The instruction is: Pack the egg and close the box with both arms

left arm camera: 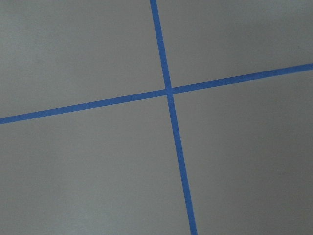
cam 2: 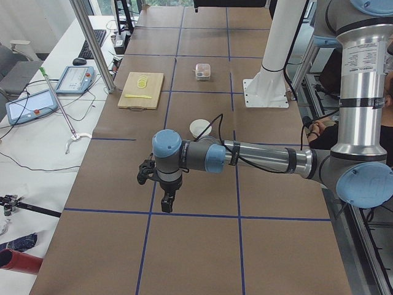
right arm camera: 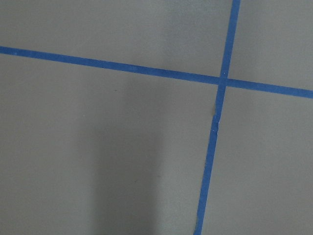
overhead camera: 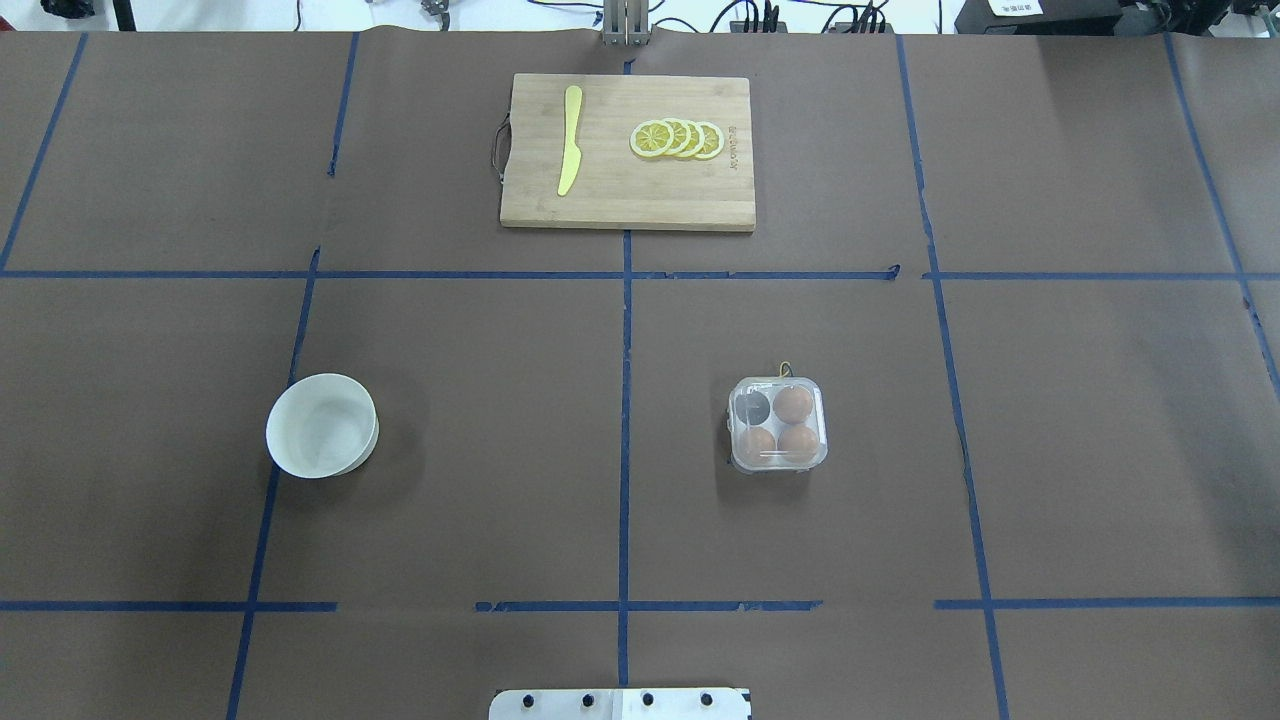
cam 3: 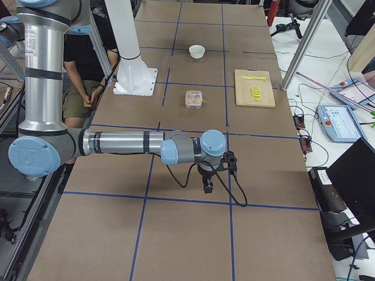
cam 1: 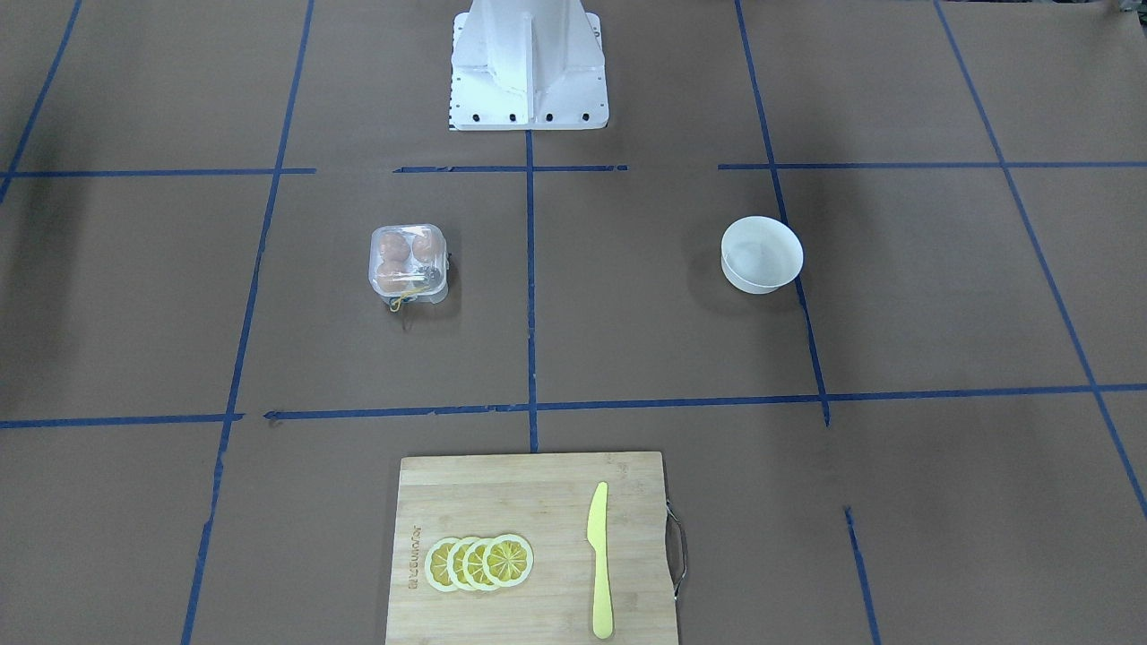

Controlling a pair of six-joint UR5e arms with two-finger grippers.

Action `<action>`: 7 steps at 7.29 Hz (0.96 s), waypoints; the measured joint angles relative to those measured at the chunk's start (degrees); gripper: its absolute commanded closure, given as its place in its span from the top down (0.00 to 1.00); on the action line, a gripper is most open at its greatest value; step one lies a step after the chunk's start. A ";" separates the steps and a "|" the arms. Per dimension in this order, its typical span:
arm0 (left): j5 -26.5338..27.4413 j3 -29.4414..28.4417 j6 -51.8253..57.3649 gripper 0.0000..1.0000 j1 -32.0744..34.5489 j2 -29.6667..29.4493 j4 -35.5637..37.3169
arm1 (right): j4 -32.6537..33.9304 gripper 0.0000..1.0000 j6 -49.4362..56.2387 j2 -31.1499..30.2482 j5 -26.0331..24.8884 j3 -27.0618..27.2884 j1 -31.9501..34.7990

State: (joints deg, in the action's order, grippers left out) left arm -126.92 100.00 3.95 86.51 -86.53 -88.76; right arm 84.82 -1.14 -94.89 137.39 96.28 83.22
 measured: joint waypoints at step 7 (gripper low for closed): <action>-7.65 1.04 5.71 1.00 0.06 3.08 0.88 | 0.00 1.00 0.00 0.06 -0.02 -0.13 0.00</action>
State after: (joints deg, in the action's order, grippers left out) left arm -134.57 101.04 9.66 86.57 -83.45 -87.87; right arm 84.81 -1.14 -94.83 137.37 96.15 83.22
